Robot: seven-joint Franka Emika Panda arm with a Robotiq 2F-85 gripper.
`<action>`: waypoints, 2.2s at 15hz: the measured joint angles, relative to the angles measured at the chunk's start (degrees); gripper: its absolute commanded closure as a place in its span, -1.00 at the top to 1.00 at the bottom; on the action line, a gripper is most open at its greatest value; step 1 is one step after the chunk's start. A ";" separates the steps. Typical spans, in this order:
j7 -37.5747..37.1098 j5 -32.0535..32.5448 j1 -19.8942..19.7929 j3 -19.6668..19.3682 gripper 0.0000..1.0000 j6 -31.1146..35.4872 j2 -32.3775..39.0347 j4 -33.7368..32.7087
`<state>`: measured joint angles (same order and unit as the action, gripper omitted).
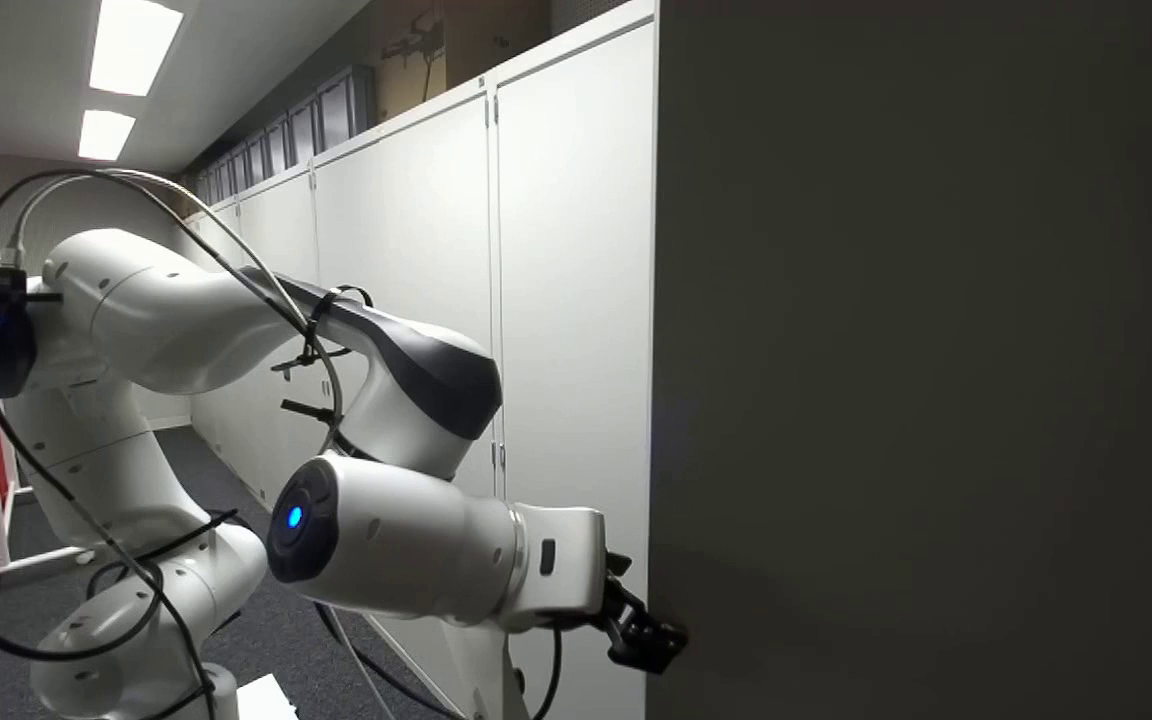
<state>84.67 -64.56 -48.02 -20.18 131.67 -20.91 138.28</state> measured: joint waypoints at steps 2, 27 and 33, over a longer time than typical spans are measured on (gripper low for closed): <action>-1.24 0.18 1.29 0.01 1.00 1.54 -1.20 0.81; -17.85 12.41 23.30 -2.76 1.00 16.16 -10.78 9.26; -18.08 12.34 28.59 -4.12 1.00 18.47 -10.72 9.37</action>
<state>66.59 -52.22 -19.42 -24.30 150.15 -31.63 147.64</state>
